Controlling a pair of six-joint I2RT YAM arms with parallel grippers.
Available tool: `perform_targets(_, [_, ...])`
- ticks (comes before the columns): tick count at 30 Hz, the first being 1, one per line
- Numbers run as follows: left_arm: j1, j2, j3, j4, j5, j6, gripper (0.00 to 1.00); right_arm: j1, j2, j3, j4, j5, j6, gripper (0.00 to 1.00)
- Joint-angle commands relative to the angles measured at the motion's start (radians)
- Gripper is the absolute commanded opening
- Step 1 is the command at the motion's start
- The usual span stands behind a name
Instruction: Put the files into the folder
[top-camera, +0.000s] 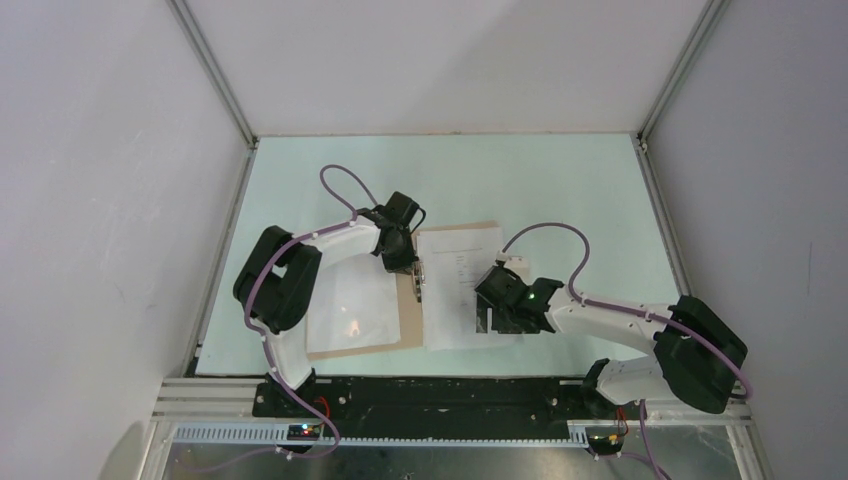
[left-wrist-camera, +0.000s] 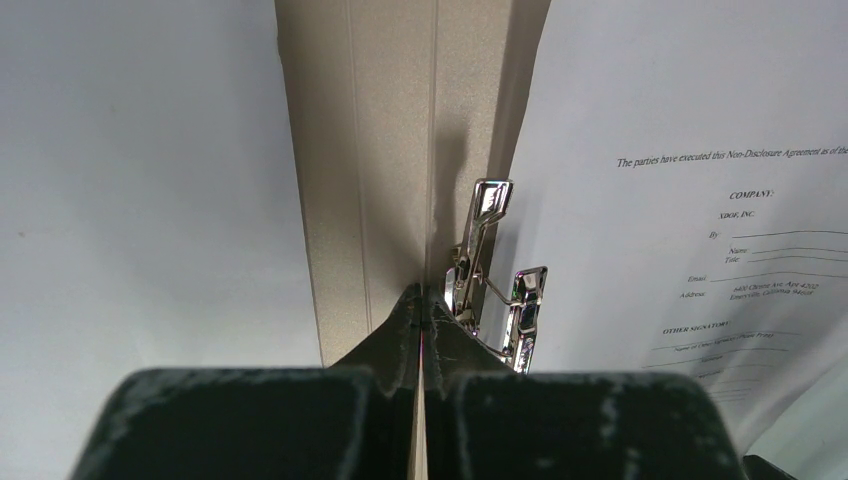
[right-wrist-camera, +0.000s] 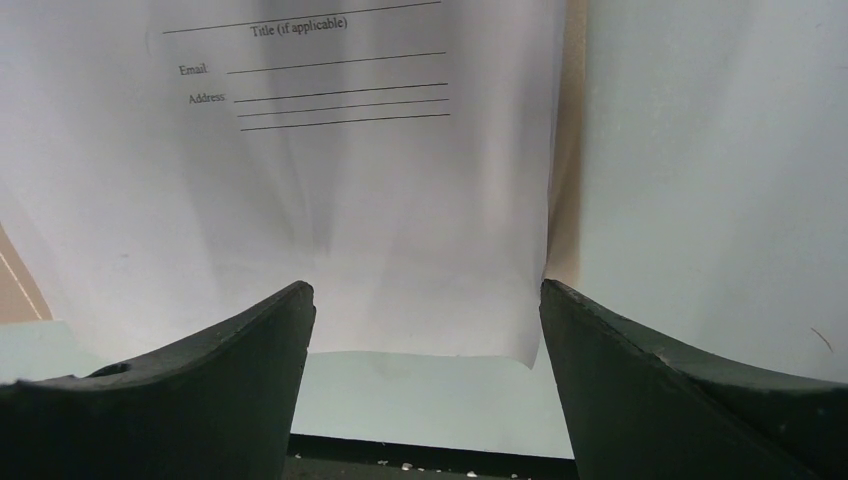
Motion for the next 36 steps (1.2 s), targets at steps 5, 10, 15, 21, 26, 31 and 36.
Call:
perform_targets(5, [-0.011, 0.029, 0.013, 0.017, 0.007, -0.009, 0.00, 0.037, 0.044, 0.061, 0.010, 0.026, 0.012, 0.87])
perform_targets(10, [-0.010, 0.028, 0.009, 0.019, 0.007, -0.009, 0.00, 0.045, 0.050, 0.073, -0.006, 0.041, 0.014, 0.87])
perform_targets(15, [-0.011, 0.025, 0.008, 0.020, 0.008, -0.005, 0.00, 0.018, 0.011, 0.073, -0.034, 0.053, -0.012, 0.88])
perform_targets(21, [-0.011, 0.026, 0.008, 0.020, 0.011, 0.004, 0.00, -0.145, -0.101, 0.072, 0.049, -0.102, -0.130, 0.91])
perform_targets(26, [-0.010, 0.028, 0.011, 0.020, 0.012, 0.011, 0.00, -0.339, -0.050, 0.071, 0.197, -0.289, -0.193, 0.92])
perform_targets(31, [-0.010, 0.032, 0.016, 0.020, 0.012, 0.017, 0.00, -0.451, 0.027, 0.076, 0.359, -0.376, -0.191, 0.91])
perform_targets(36, [-0.011, 0.040, 0.021, 0.020, 0.036, 0.021, 0.00, -0.533, 0.127, 0.120, 0.454, -0.376, -0.204, 0.91])
